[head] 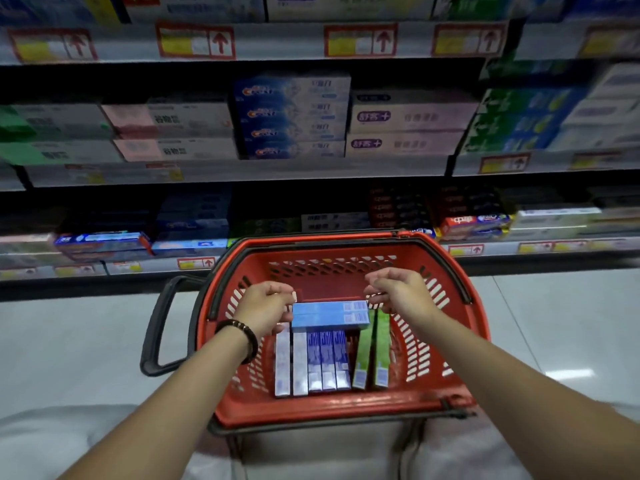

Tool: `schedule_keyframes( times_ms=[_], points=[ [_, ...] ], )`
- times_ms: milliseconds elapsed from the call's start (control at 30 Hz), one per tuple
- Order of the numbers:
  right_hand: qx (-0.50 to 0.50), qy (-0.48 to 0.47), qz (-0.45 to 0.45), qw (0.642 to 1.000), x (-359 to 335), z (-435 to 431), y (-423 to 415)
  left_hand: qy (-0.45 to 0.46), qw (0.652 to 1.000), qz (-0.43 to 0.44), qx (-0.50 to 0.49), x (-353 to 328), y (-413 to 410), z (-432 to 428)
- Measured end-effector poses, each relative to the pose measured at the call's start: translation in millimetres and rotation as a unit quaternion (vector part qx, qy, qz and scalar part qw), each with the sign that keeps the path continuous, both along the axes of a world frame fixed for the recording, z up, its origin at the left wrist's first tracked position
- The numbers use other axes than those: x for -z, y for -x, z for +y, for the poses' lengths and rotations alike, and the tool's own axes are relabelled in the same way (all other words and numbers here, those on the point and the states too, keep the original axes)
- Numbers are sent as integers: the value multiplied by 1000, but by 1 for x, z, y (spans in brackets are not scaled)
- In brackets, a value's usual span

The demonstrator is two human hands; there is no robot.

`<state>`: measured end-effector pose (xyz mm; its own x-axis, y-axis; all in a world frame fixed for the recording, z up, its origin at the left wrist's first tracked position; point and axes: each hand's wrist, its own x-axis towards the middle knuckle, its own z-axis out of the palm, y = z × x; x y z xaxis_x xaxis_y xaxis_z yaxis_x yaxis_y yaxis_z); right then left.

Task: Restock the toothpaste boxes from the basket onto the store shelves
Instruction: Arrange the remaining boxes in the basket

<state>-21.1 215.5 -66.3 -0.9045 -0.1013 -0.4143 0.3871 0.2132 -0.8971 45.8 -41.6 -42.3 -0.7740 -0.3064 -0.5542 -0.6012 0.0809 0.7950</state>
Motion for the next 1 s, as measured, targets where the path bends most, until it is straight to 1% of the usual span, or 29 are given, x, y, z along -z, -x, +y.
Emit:
schedule_keyframes(
  times_ms=[167,367,633,767,833,1000],
  points=[
    [10,-27,-39,999,16,5,2,4,999,-25,-23,29,3,7],
    [33,-54,-97,993,56,1,12,23,997,-66,-43,73,12,12],
    [44,-97,-176,979,104,-1,19,-7,990,-126,-71,124,21,13],
    [55,-105,-215,969,120,-2,19,10,987,-140,-73,148,30,12],
    [65,-111,-223,966,128,-2,20,19,987,-141,-71,156,35,13],
    [74,-120,-240,961,147,-4,25,5,983,-164,-87,169,44,16]
  ],
)
